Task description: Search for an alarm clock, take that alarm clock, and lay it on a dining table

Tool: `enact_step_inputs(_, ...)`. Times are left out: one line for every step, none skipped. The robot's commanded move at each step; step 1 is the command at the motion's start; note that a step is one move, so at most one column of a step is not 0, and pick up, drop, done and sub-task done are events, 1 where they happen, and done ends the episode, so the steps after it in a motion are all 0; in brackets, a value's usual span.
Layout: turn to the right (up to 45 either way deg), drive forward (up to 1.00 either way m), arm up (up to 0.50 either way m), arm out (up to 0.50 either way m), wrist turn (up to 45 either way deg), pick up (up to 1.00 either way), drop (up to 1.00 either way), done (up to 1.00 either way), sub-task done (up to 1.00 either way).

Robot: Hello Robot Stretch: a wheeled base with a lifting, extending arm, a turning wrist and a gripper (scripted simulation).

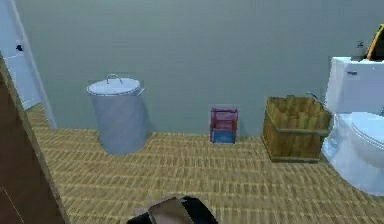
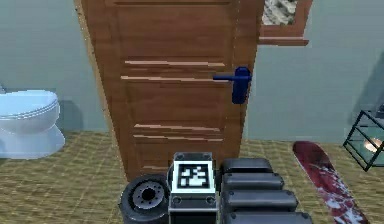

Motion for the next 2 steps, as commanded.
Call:
enact_step_inputs(0.0,0.10,0.00,0.00,0.0,0.00,0.00,0.00,0.00)
enact_step_inputs(-18.0,0.00,0.00,0.00,0.0,0.00,0.00,0.00,0.00)
